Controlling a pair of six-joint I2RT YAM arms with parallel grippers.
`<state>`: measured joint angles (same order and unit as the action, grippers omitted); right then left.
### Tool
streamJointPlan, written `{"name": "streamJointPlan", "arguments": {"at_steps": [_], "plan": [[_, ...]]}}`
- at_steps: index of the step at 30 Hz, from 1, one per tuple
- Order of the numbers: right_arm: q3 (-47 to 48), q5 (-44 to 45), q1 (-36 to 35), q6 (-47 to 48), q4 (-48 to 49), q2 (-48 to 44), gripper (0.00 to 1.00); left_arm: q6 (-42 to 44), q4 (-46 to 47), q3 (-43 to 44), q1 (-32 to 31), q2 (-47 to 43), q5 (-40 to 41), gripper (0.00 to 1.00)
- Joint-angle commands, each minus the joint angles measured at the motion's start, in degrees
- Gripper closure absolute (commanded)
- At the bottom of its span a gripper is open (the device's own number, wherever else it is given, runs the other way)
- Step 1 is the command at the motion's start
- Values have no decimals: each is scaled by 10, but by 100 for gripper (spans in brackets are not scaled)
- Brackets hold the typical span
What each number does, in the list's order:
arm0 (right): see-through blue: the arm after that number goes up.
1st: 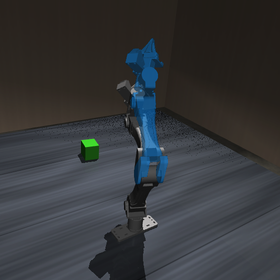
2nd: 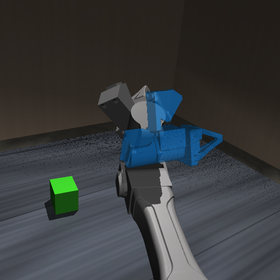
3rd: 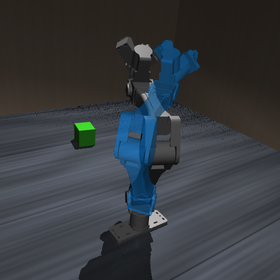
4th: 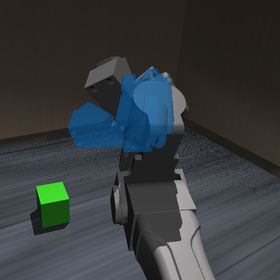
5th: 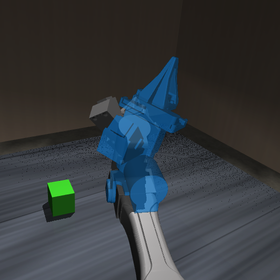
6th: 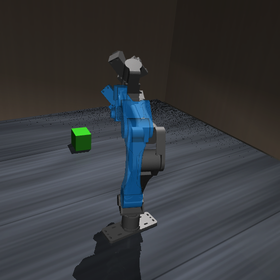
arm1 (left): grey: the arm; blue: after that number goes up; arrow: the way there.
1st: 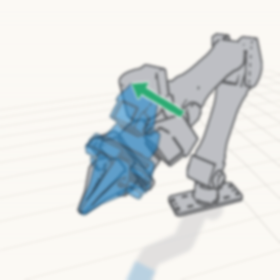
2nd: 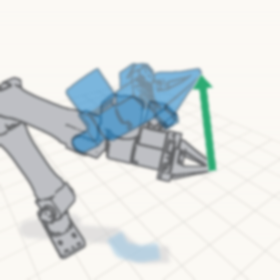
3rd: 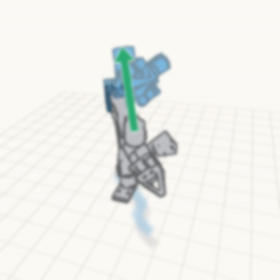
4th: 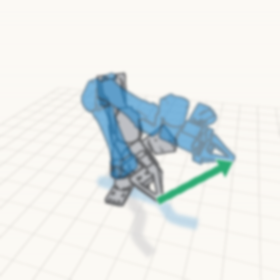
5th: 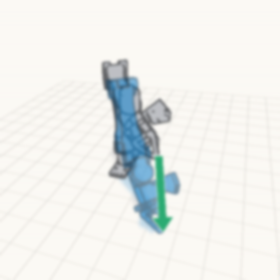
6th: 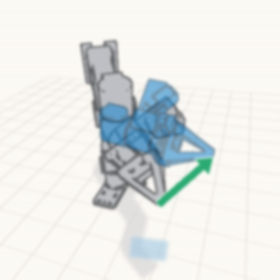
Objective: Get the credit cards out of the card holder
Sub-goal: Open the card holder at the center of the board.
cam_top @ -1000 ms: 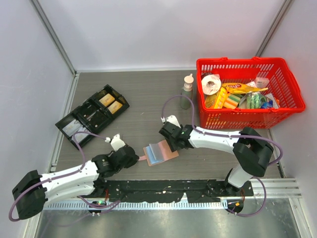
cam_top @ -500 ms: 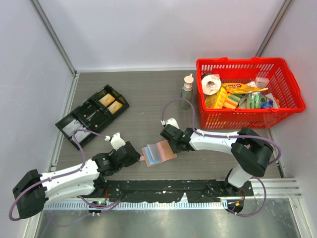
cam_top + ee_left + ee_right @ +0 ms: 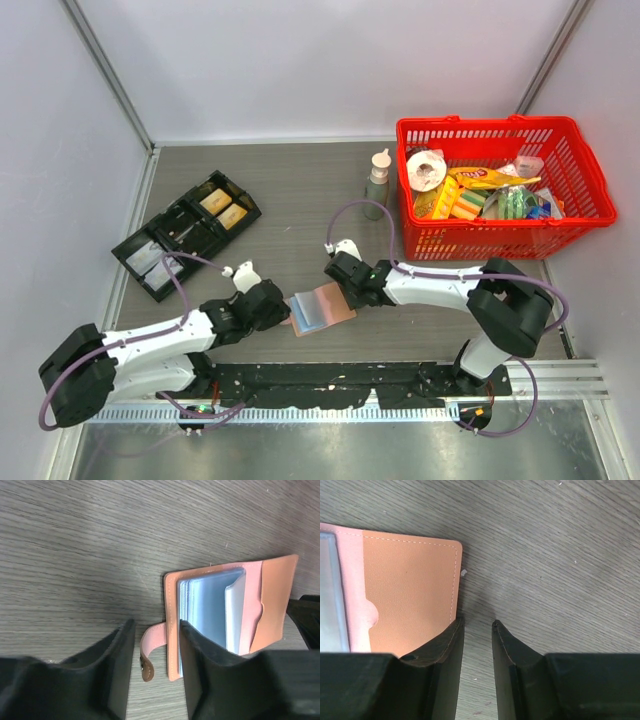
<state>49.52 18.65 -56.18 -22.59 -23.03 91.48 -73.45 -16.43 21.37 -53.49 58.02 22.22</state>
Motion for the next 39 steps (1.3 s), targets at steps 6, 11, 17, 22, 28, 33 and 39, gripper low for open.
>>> {"name": "streamJointPlan", "arguments": {"at_steps": [6,11,17,22,28,33,39], "plan": [[-10,-27,-2,-13,39,-52,68,39,12,46,1,21,-31,99],[-4,-6,-3,-28,40,-96,61,72,12,95,1,9,-52,100],[-16,16,-2,-49,70,-174,36,85,29,125,1,10,-67,100],[-22,-36,-2,-50,100,-196,34,83,46,121,0,22,-83,100],[-27,-97,-2,-48,124,-171,34,81,49,120,0,24,-81,100],[-28,-130,-2,-50,134,-129,26,81,48,119,1,25,-81,100],[-36,-153,-2,-62,161,-112,15,77,48,113,0,22,-82,100]]}}
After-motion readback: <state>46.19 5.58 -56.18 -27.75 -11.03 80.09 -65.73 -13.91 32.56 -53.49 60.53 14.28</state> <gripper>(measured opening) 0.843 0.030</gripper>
